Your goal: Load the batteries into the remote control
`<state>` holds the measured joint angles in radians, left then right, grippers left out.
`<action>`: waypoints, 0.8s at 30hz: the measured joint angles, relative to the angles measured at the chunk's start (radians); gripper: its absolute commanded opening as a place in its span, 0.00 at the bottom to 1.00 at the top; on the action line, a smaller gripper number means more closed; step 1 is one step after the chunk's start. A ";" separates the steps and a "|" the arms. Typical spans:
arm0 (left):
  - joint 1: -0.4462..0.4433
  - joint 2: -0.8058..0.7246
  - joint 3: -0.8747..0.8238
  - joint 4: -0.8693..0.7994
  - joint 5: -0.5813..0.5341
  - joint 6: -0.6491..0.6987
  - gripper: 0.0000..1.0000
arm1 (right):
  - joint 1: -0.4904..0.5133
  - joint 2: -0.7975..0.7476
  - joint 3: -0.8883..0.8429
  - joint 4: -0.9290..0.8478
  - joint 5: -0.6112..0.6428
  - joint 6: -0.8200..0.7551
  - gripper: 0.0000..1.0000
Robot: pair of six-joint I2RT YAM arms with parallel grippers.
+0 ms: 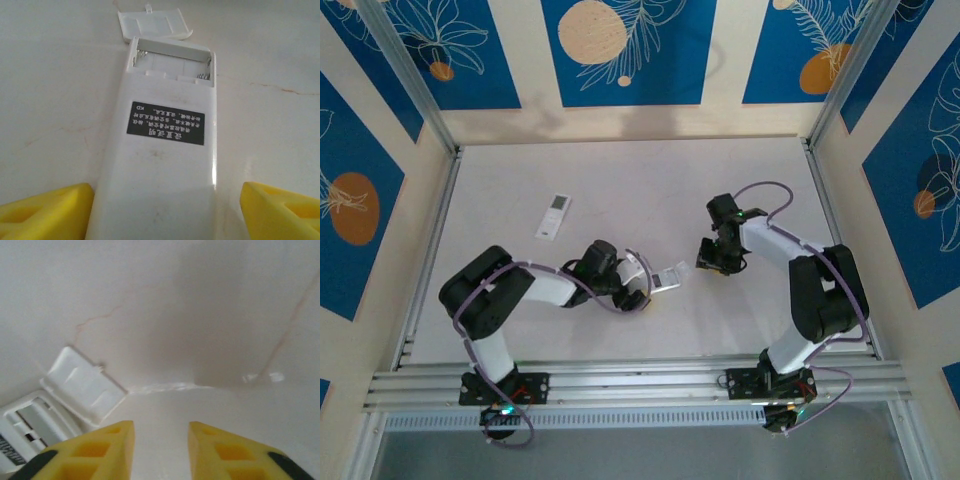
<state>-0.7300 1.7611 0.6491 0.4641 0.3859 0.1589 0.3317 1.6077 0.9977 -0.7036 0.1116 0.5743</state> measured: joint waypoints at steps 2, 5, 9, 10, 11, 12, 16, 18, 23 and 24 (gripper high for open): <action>0.006 -0.053 -0.020 -0.034 -0.070 -0.040 0.83 | 0.042 -0.004 0.017 0.003 0.012 -0.023 0.54; 0.049 -0.193 -0.031 -0.153 -0.174 -0.111 0.87 | 0.100 -0.023 0.034 0.033 0.021 -0.048 0.59; 0.153 -0.343 0.088 -0.382 -0.254 -0.193 0.84 | 0.121 -0.061 0.034 0.074 0.002 -0.057 0.61; 0.178 -0.354 0.145 -0.448 -0.274 -0.207 0.82 | 0.120 -0.067 0.034 0.084 -0.007 -0.058 0.61; 0.196 -0.354 0.206 -0.519 -0.293 -0.214 0.80 | 0.120 -0.067 0.037 0.089 -0.014 -0.058 0.61; 0.207 -0.351 0.248 -0.573 -0.305 -0.215 0.79 | 0.120 -0.067 0.040 0.090 -0.019 -0.058 0.61; 0.214 -0.317 0.367 -0.802 -0.311 -0.201 0.75 | 0.121 -0.066 0.061 0.090 -0.037 -0.058 0.61; 0.214 -0.271 0.406 -0.904 -0.309 -0.179 0.72 | 0.121 -0.066 0.069 0.091 -0.042 -0.058 0.61; 0.214 -0.102 0.512 -1.106 -0.296 -0.120 0.63 | 0.121 -0.066 0.070 0.089 -0.057 -0.058 0.61; 0.213 -0.074 0.533 -1.127 -0.288 -0.110 0.61 | 0.121 -0.066 0.070 0.089 -0.059 -0.058 0.61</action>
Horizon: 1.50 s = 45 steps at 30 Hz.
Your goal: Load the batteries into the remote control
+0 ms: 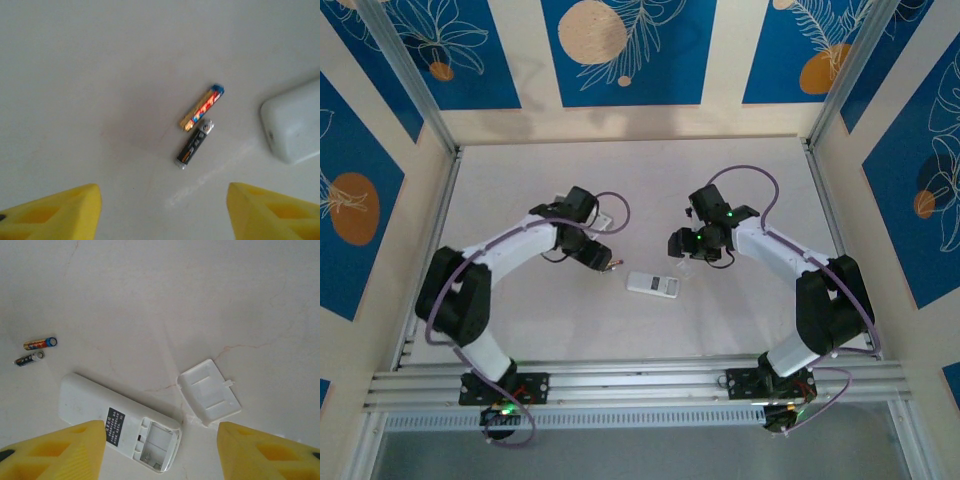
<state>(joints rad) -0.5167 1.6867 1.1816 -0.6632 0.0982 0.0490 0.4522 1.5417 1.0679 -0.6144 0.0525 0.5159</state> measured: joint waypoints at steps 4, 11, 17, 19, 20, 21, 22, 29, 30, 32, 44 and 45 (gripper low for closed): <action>-0.002 0.091 0.074 -0.036 0.036 0.034 0.55 | 0.000 0.000 0.000 -0.002 -0.001 0.000 0.61; -0.005 0.248 0.209 -0.046 0.075 0.084 0.49 | 0.000 0.000 0.000 -0.007 -0.001 0.000 0.61; -0.011 0.327 0.267 -0.076 0.123 0.125 0.49 | -0.001 0.000 -0.001 -0.007 -0.001 0.001 0.61; -0.016 0.341 0.280 -0.089 0.141 0.142 0.49 | -0.001 0.000 -0.002 -0.007 -0.001 0.000 0.61; -0.019 0.348 0.286 -0.094 0.150 0.148 0.49 | -0.002 0.000 -0.002 -0.007 0.000 0.000 0.61; -0.021 0.352 0.287 -0.096 0.157 0.153 0.49 | -0.002 0.000 -0.002 -0.007 -0.001 0.000 0.61; -0.023 0.357 0.288 -0.100 0.162 0.158 0.48 | -0.002 0.000 -0.002 -0.006 -0.001 0.001 0.61; -0.023 0.378 0.298 -0.112 0.145 0.195 0.30 | -0.003 0.000 -0.003 -0.007 -0.001 0.000 0.61; -0.022 0.382 0.302 -0.112 0.140 0.196 0.27 | -0.003 0.000 -0.003 -0.006 -0.001 0.001 0.61; -0.020 0.386 0.307 -0.113 0.129 0.201 0.23 | -0.003 0.000 -0.003 -0.007 -0.001 0.001 0.61; -0.050 0.360 0.303 -0.060 0.026 0.085 0.07 | -0.086 -0.048 -0.004 -0.033 0.014 0.067 0.61; -0.053 0.344 0.297 -0.043 0.018 0.048 0.07 | -0.101 -0.061 -0.006 -0.032 0.014 0.076 0.61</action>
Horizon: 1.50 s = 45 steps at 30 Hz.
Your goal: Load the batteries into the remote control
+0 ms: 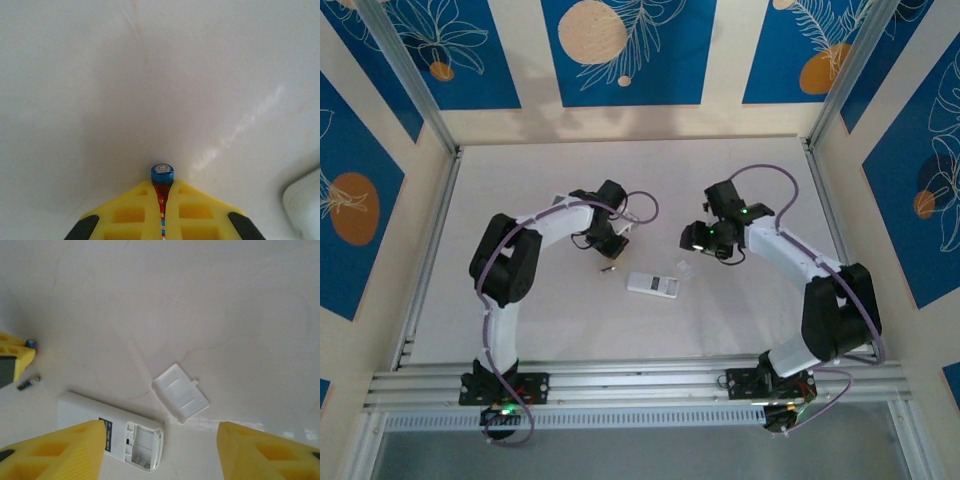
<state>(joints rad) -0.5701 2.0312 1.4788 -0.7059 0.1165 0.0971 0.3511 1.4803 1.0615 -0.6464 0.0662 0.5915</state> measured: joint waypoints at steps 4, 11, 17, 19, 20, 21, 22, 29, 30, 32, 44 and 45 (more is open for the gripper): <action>-0.026 -0.137 -0.037 0.057 -0.024 -0.200 0.07 | -0.072 -0.074 -0.033 0.006 -0.016 0.038 0.61; -0.253 -0.349 -0.076 0.176 -0.009 -0.525 0.07 | -0.132 -0.117 -0.075 0.011 -0.043 0.073 0.61; -0.433 -0.272 -0.078 0.221 -0.004 -0.668 0.07 | -0.137 -0.117 -0.080 0.016 -0.063 0.077 0.61; -0.441 -0.227 -0.078 0.220 -0.011 -0.693 0.07 | -0.137 -0.117 -0.082 0.018 -0.069 0.077 0.61; -0.440 -0.205 -0.077 0.218 -0.018 -0.700 0.07 | -0.137 -0.117 -0.083 0.018 -0.071 0.077 0.61; -0.439 -0.185 -0.077 0.216 -0.026 -0.705 0.08 | -0.137 -0.118 -0.084 0.019 -0.071 0.077 0.61; -0.437 -0.164 -0.077 0.212 -0.034 -0.710 0.08 | -0.137 -0.119 -0.086 0.020 -0.071 0.077 0.61; -0.435 -0.085 -0.062 0.181 -0.040 -0.724 0.10 | -0.142 -0.135 -0.113 0.026 -0.073 0.077 0.61; -0.435 -0.079 -0.059 0.181 -0.040 -0.725 0.10 | -0.142 -0.135 -0.115 0.026 -0.074 0.077 0.61; -0.435 -0.067 -0.049 0.174 -0.042 -0.728 0.10 | -0.142 -0.136 -0.117 0.027 -0.075 0.077 0.61; -0.433 -0.010 -0.036 0.176 -0.069 -0.758 0.21 | -0.143 -0.136 -0.122 0.029 -0.075 0.076 0.61; -0.433 -0.010 -0.036 0.177 -0.071 -0.760 0.22 | -0.143 -0.136 -0.122 0.029 -0.075 0.077 0.61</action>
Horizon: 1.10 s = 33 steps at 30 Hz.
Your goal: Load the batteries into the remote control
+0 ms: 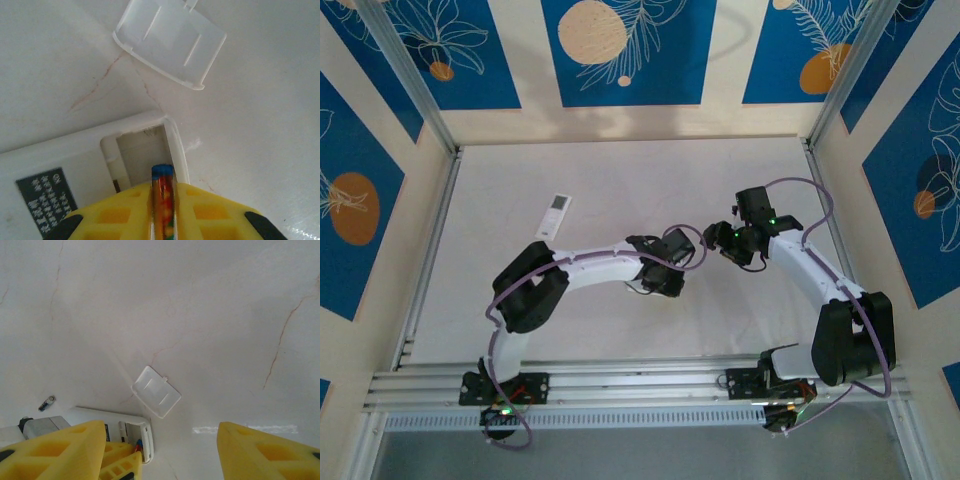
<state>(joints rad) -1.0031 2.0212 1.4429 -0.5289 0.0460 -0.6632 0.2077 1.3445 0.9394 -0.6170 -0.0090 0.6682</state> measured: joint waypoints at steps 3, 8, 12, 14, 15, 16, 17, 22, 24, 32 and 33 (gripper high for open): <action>0.003 0.000 0.000 0.014 -0.004 -0.009 0.25 | -0.001 0.000 0.000 0.000 0.000 0.000 0.61; 0.014 -0.010 -0.026 0.072 -0.006 -0.028 0.26 | -0.001 0.000 0.000 0.000 0.000 0.000 0.61; 0.033 -0.073 -0.084 0.116 -0.012 -0.048 0.31 | 0.003 -0.006 -0.003 -0.004 -0.003 0.001 0.61; 0.049 -0.130 -0.110 0.126 -0.027 -0.049 0.32 | 0.021 -0.030 -0.018 -0.008 -0.002 0.014 0.61; 0.063 -0.162 -0.120 0.129 -0.032 -0.046 0.33 | 0.039 -0.047 -0.026 -0.013 0.001 0.024 0.61; 0.082 -0.198 -0.130 0.135 -0.039 -0.043 0.34 | 0.067 -0.066 -0.037 -0.016 0.004 0.037 0.61; 0.101 -0.225 -0.138 0.140 -0.042 -0.039 0.35 | 0.100 -0.082 -0.048 -0.021 0.007 0.050 0.61; 0.232 -0.282 -0.148 0.143 -0.047 0.008 0.37 | 0.327 -0.089 -0.087 -0.043 0.037 0.136 0.55; 0.261 -0.266 -0.150 0.122 -0.046 0.035 0.37 | 0.404 -0.051 -0.087 -0.061 0.056 0.170 0.52; 0.259 -0.151 -0.157 0.035 0.023 0.140 0.36 | 0.480 0.158 -0.010 -0.113 0.111 0.234 0.41; 0.259 -0.145 -0.163 0.029 0.029 0.148 0.36 | 0.482 0.173 0.005 -0.113 0.111 0.235 0.40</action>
<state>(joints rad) -0.7444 1.8759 1.2800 -0.4999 0.0753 -0.5156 0.6895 1.5173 0.9440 -0.7303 0.1024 0.9028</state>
